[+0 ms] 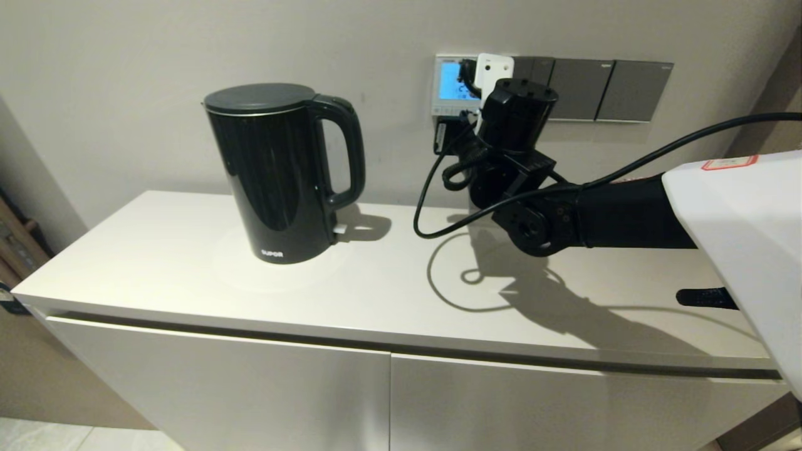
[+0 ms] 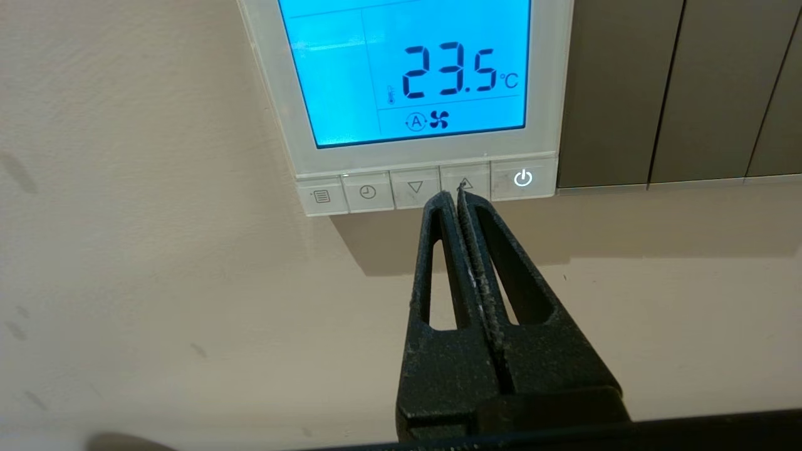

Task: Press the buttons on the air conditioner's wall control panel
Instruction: Press the temperature increase button, then turn off the central air conditioner

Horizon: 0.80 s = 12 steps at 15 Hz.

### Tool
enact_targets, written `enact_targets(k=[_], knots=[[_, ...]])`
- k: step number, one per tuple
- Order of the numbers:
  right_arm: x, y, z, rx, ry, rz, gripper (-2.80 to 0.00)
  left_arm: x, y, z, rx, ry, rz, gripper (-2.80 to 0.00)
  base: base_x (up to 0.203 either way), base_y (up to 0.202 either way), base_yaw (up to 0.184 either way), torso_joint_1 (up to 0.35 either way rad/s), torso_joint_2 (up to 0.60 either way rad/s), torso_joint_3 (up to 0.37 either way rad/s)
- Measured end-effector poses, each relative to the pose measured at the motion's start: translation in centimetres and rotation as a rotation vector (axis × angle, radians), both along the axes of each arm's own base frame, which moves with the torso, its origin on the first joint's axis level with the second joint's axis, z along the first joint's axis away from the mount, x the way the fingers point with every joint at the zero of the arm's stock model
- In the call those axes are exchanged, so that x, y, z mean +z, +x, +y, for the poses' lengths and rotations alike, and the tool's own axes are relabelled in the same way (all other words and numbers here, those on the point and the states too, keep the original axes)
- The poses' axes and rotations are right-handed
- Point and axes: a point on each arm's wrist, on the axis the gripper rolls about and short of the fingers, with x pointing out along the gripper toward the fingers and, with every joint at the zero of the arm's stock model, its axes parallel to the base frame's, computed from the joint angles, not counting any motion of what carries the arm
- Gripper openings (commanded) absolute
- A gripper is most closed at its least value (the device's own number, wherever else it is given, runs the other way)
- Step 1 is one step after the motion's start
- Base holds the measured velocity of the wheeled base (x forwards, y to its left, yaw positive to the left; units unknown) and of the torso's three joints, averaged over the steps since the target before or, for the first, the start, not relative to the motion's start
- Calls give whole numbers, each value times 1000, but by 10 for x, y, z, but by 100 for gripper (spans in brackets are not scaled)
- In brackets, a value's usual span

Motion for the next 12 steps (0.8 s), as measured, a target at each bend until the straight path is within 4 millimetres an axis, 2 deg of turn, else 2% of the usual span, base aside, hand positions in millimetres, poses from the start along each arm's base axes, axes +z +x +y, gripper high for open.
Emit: enact_targets(k=[6, 12], knots=[[6, -10, -6, -1, -1, 3, -280, 0, 0, 0, 0, 0, 0, -280, 0, 0, 0, 0, 0, 0], [25, -45, -44, -54, -2, 22, -280, 0, 0, 0, 0, 0, 0, -280, 0, 0, 0, 0, 0, 0]])
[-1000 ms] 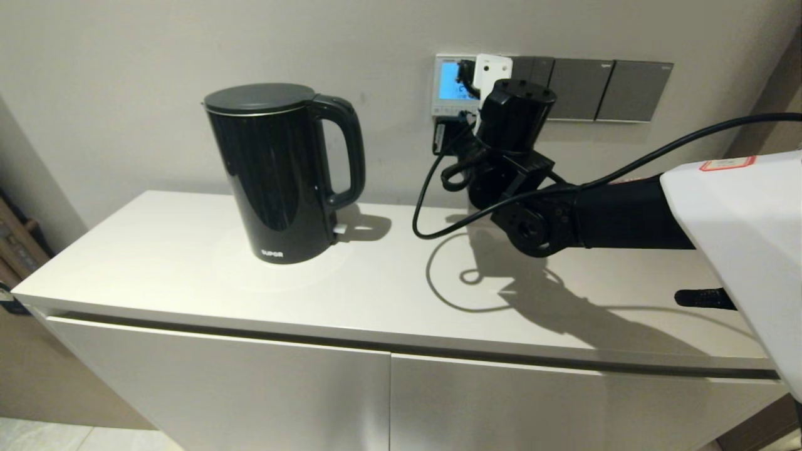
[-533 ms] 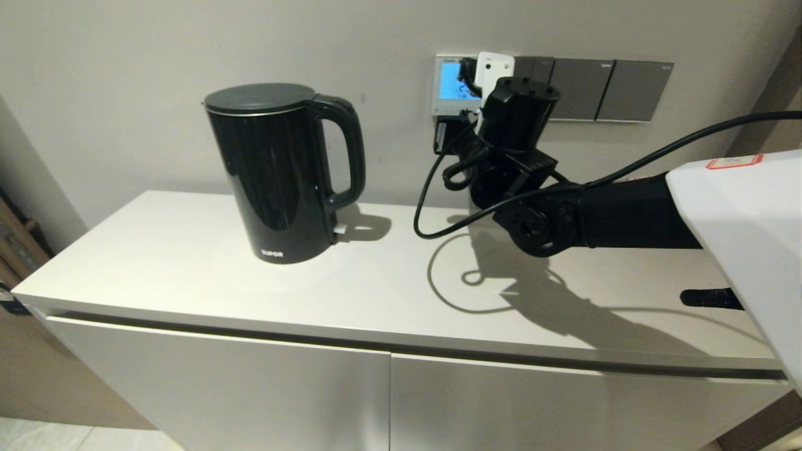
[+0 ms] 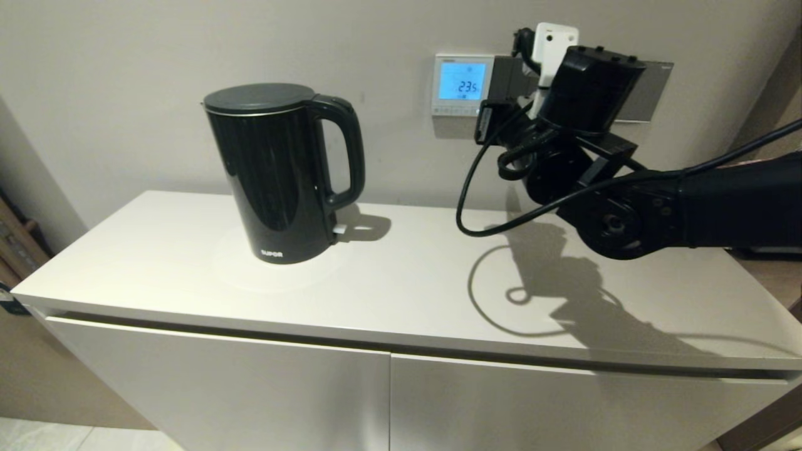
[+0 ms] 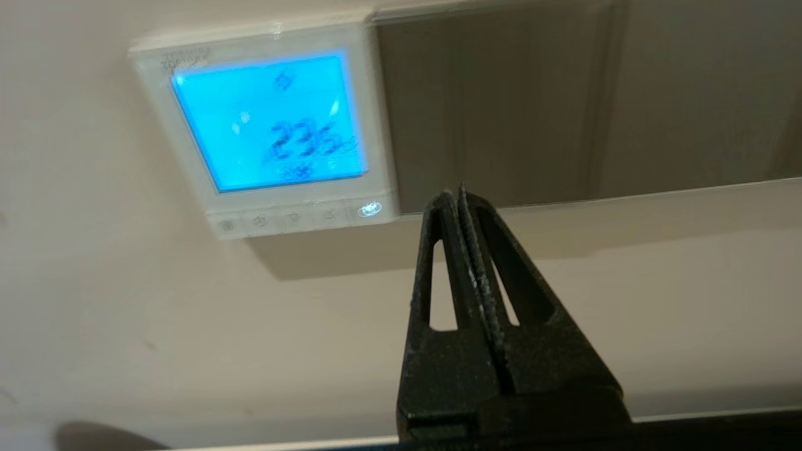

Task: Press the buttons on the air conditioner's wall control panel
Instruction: Turn off the central air conditioner

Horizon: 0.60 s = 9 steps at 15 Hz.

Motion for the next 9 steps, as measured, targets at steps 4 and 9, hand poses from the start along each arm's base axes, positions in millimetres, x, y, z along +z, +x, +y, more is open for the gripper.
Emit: enact_targets(k=[4, 9], knots=[[16, -36, -43, -78, 12, 3, -280, 0, 0, 0, 0, 0, 0, -280, 0, 0, 0, 0, 0, 0], [21, -102, -125, -253, 8, 23, -280, 0, 0, 0, 0, 0, 1, -280, 0, 0, 0, 0, 0, 0]])
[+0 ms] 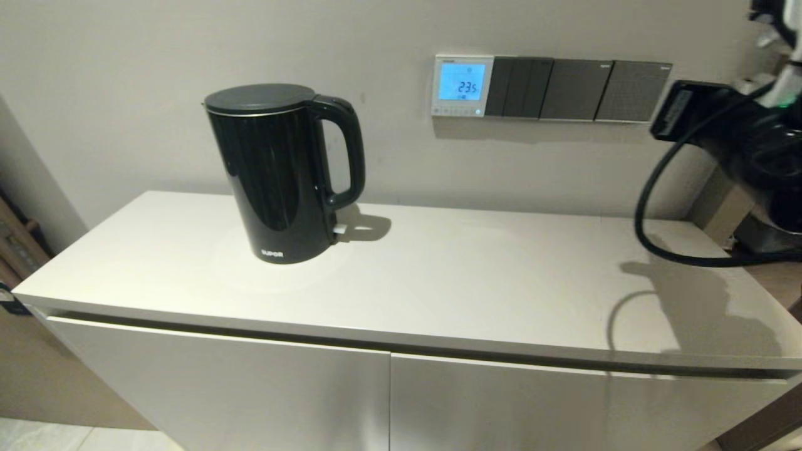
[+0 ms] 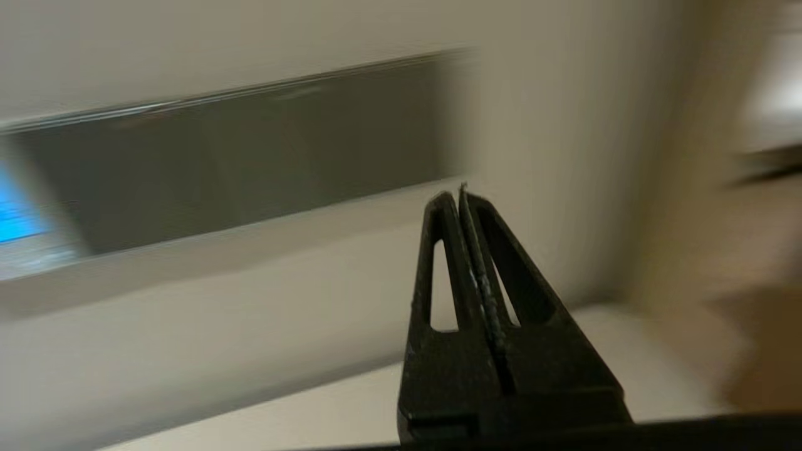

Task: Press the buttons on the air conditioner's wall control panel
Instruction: Turn off the central air conditioner

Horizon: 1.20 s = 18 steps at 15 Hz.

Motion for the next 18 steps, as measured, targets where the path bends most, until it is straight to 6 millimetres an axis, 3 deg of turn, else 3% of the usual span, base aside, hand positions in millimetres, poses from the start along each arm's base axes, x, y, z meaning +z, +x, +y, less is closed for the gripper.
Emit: enact_targets(k=[3, 5, 7, 10, 14, 18], knots=[[-3, -56, -45, -130, -4, 8, -280, 0, 0, 0, 0, 0, 0, -280, 0, 0, 0, 0, 0, 0], [-14, -98, -65, -205, -7, 24, -280, 0, 0, 0, -1, 0, 0, -280, 0, 0, 0, 0, 0, 0], [-39, -138, -75, -260, -12, 60, -280, 0, 0, 0, 0, 0, 0, -280, 0, 0, 0, 0, 0, 0], [-92, -186, -81, -308, -21, 133, -280, 0, 0, 0, 0, 0, 0, -280, 0, 0, 0, 0, 0, 0], [-153, -221, -81, -300, -19, 181, -280, 0, 0, 0, 0, 0, -1, -280, 0, 0, 0, 0, 0, 0], [-186, -230, -76, -51, 8, 155, -280, 0, 0, 0, 0, 0, -1, -280, 0, 0, 0, 0, 0, 0]])
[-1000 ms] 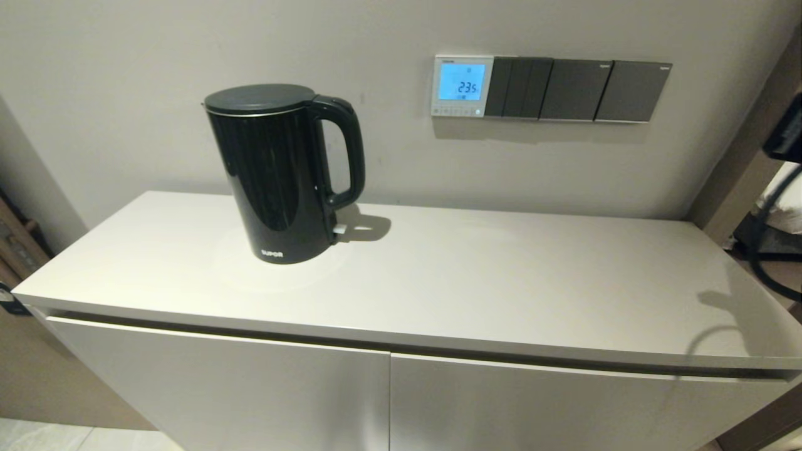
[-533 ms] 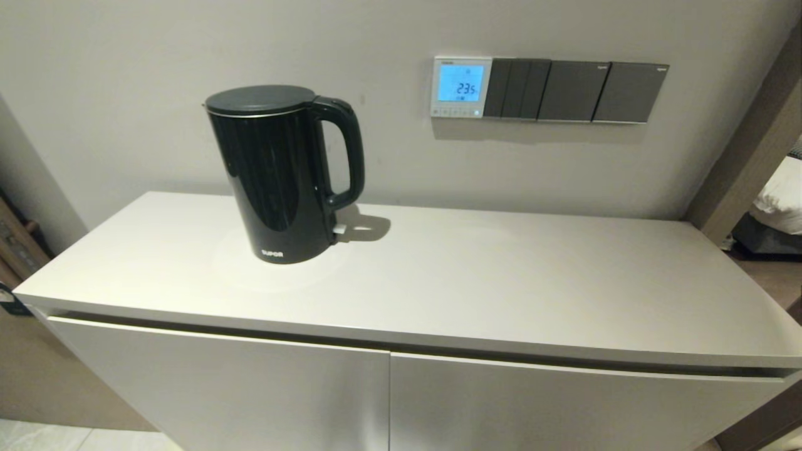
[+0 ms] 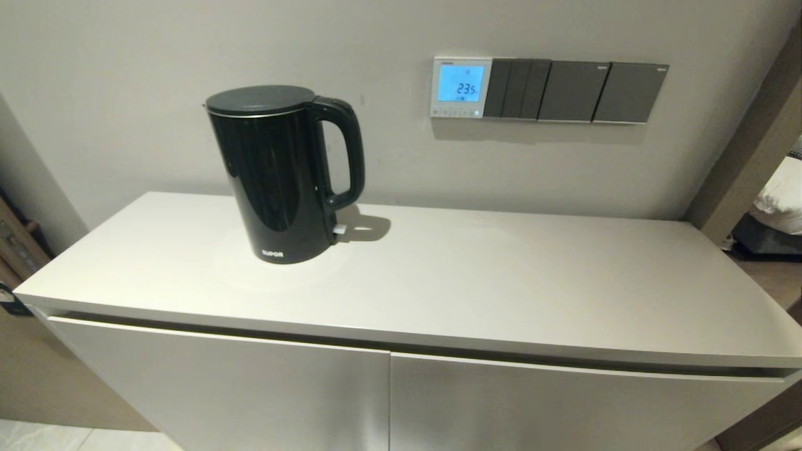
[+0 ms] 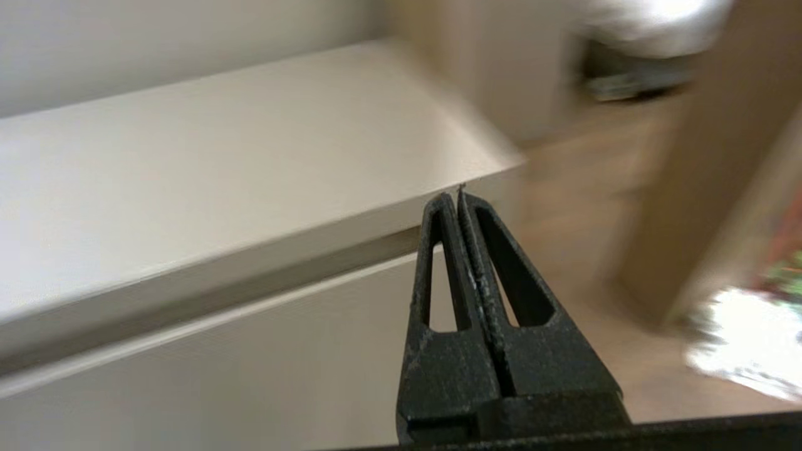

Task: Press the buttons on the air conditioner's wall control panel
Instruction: Turn off the central air conditioner

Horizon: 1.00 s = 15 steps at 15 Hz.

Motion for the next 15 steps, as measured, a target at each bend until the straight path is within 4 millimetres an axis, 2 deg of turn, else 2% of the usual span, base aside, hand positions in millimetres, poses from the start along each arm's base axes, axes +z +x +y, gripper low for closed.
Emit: enact_targets(k=[6, 10, 15], knots=[[-33, -3, 7, 337, 46, 42, -280, 0, 0, 0, 0, 0, 0, -280, 0, 0, 0, 0, 0, 0], [-50, -10, 8, 395, 24, 121, -280, 0, 0, 0, 0, 0, 0, -280, 0, 0, 0, 0, 0, 0], [-65, -25, 8, 408, 20, 103, -280, 0, 0, 0, 0, -1, 0, -280, 0, 0, 0, 0, 0, 0]])
